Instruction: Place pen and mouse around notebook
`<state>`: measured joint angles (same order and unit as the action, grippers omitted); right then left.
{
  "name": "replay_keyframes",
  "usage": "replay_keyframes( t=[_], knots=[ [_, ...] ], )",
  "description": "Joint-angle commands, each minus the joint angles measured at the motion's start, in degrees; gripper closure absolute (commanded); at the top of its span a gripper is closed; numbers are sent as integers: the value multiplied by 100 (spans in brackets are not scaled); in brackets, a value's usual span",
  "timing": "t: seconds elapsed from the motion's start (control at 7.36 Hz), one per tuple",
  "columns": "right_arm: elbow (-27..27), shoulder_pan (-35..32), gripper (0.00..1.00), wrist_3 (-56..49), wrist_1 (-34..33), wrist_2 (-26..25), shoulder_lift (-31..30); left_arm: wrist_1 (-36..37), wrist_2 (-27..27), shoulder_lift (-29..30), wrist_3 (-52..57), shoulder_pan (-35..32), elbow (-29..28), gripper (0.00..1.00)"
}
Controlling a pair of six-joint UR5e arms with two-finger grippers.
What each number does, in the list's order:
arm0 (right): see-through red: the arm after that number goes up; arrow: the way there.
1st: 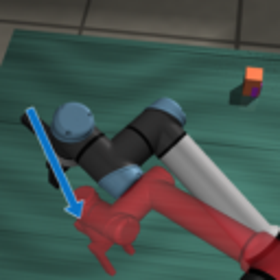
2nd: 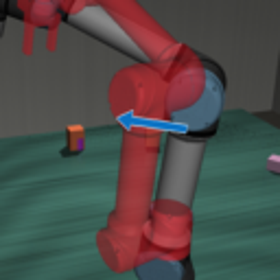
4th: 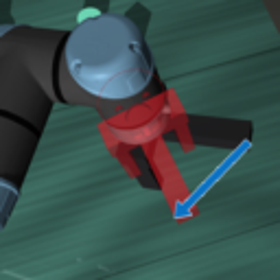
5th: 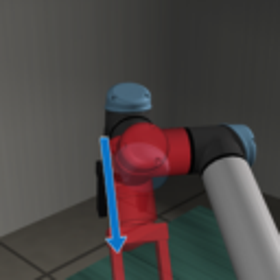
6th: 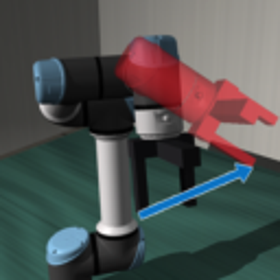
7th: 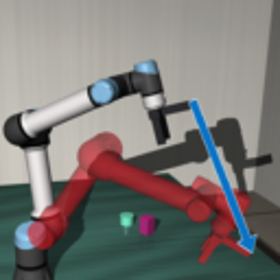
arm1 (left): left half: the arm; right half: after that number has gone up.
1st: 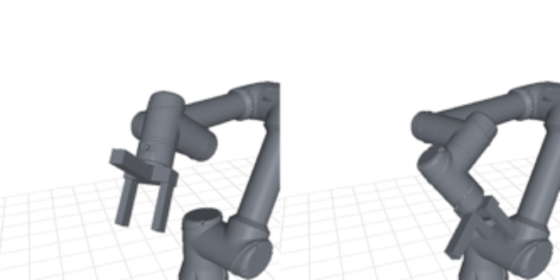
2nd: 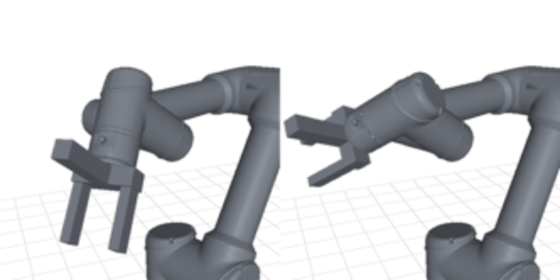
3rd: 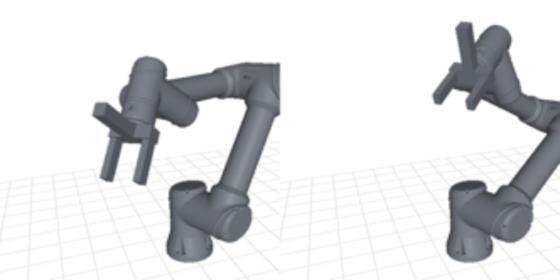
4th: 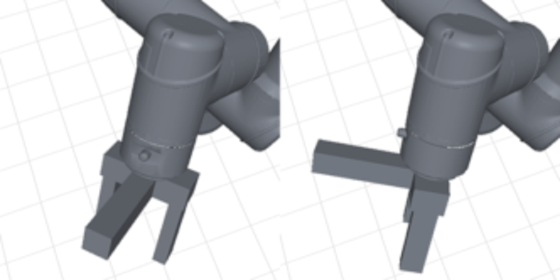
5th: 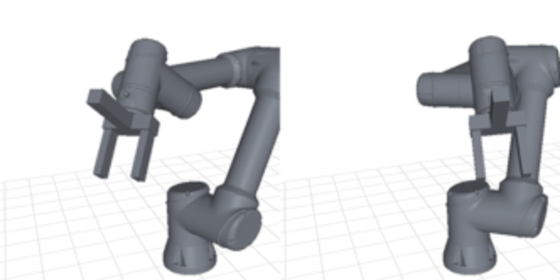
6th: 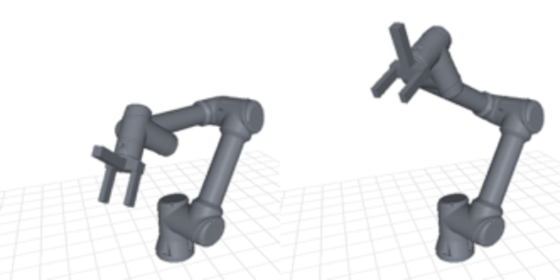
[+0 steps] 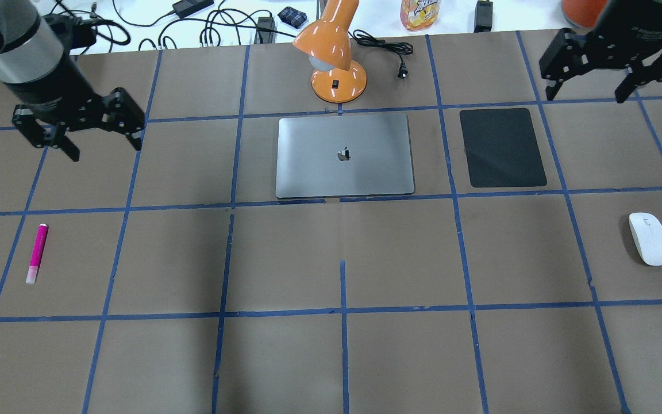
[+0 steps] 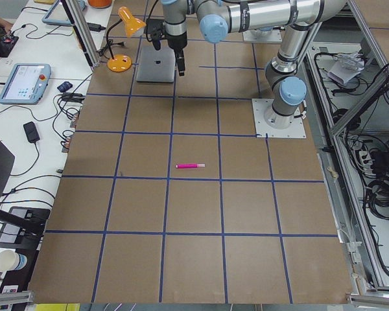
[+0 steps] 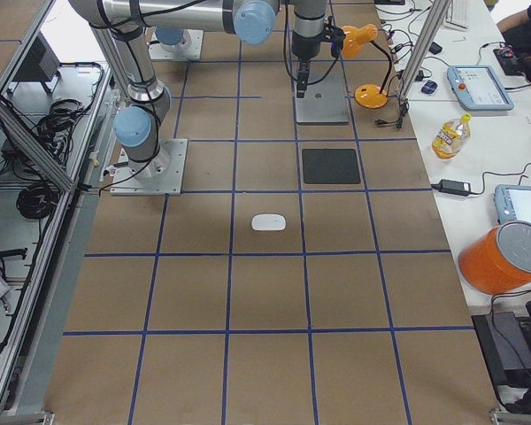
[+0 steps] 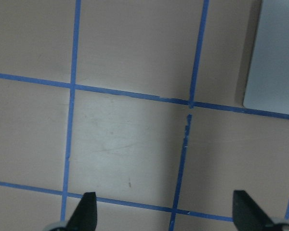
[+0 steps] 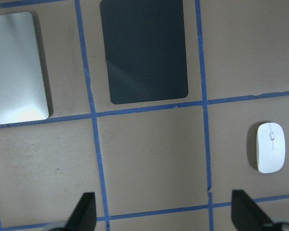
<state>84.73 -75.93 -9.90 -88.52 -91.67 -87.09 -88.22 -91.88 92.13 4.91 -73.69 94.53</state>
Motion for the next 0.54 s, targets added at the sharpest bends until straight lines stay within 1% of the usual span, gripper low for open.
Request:
replay_keyframes(
  t=[0.0, 0.14, 0.27, 0.41],
  knots=[
    [52, 918, 0, -1457, -42, -211, 8, 765, 21, 225, 1306, 1684, 705, 0],
    [70, 1383, 0, -1897, -60, -142, 34, 1685, -5, 636, 1720, 2074, 1003, 0],
    [70, 1693, 0, -2058, -69, -80, 78, 2599, -14, 988, 1881, 2235, 1285, 0],
    [88, 1905, 0, -2156, -69, -71, 148, 3069, -5, 1226, 2431, 2471, 1461, 0]
  ],
)
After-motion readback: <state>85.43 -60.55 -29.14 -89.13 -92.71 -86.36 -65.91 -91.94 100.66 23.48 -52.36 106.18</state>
